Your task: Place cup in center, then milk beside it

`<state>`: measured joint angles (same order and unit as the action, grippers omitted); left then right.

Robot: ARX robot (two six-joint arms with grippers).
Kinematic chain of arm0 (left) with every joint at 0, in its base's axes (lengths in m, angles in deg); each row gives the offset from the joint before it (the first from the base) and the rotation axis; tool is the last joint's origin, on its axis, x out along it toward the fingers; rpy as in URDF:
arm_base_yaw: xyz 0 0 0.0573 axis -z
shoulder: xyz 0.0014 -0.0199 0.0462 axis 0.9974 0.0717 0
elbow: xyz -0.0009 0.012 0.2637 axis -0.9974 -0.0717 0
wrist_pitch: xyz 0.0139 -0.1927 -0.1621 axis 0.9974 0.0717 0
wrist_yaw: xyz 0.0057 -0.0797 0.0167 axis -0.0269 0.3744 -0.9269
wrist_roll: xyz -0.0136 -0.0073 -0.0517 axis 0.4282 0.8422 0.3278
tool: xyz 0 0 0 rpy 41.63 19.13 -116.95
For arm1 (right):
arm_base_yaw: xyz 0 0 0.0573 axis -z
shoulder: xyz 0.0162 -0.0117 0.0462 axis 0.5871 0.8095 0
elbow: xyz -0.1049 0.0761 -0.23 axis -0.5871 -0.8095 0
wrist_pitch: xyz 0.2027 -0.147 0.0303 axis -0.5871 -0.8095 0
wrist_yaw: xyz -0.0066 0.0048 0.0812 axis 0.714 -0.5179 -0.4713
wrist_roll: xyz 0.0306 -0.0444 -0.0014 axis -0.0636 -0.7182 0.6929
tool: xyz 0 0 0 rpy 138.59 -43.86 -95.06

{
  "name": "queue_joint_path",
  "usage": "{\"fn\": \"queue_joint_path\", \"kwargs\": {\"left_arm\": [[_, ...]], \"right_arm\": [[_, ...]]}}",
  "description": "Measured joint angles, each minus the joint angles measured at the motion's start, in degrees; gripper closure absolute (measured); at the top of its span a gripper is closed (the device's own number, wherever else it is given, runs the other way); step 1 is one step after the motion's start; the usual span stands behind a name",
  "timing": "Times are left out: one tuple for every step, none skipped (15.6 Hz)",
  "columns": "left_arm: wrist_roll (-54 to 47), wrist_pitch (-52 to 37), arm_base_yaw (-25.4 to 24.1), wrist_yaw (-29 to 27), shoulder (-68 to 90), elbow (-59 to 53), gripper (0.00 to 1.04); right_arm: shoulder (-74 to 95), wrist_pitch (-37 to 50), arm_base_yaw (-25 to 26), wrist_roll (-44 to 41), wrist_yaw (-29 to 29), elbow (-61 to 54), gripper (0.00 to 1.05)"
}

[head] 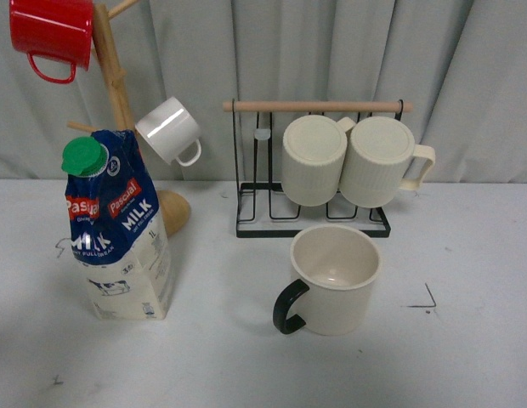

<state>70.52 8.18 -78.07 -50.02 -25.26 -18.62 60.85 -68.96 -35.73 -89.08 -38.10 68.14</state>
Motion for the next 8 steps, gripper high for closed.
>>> {"fn": "queue_joint_path", "kwargs": {"left_arm": [[0.09, -1.42, 1.70, 0.17, 3.21, 1.11, 0.07], [0.28, -2.84, 3.52, 0.22, 6.16, 2.27, 0.07], [0.28, -4.39, 5.07, 0.09, 8.70, 3.48, 0.07], [0.28, -5.33, 6.97, -0.07, 11.32, 4.98, 0.07], [0.31, -5.88, 7.93, -0.07, 12.48, 5.51, 0.07], [0.28, -6.49, 9.38, 0.13, 14.38, 6.38, 0.07], [0.26, -6.99, 10.54, 0.42, 16.09, 7.30, 0.07], [0.24, -7.02, 11.28, 1.01, 16.61, 7.65, 0.07]], "right_arm": [[0.00, 0.00, 0.00, 0.00, 0.00, 0.00, 0.06], [0.00, -0.02, 0.00, 0.00, 0.00, 0.00, 0.06], [0.00, -0.02, 0.00, 0.00, 0.00, 0.00, 0.06], [0.00, 0.00, 0.00, 0.00, 0.00, 0.00, 0.06], [0.00, 0.00, 0.00, 0.00, 0.00, 0.00, 0.06], [0.00, -0.02, 0.00, 0.00, 0.00, 0.00, 0.06], [0.00, 0.00, 0.00, 0.00, 0.00, 0.00, 0.06], [0.00, -0.02, 0.00, 0.00, 0.00, 0.00, 0.06]]}}
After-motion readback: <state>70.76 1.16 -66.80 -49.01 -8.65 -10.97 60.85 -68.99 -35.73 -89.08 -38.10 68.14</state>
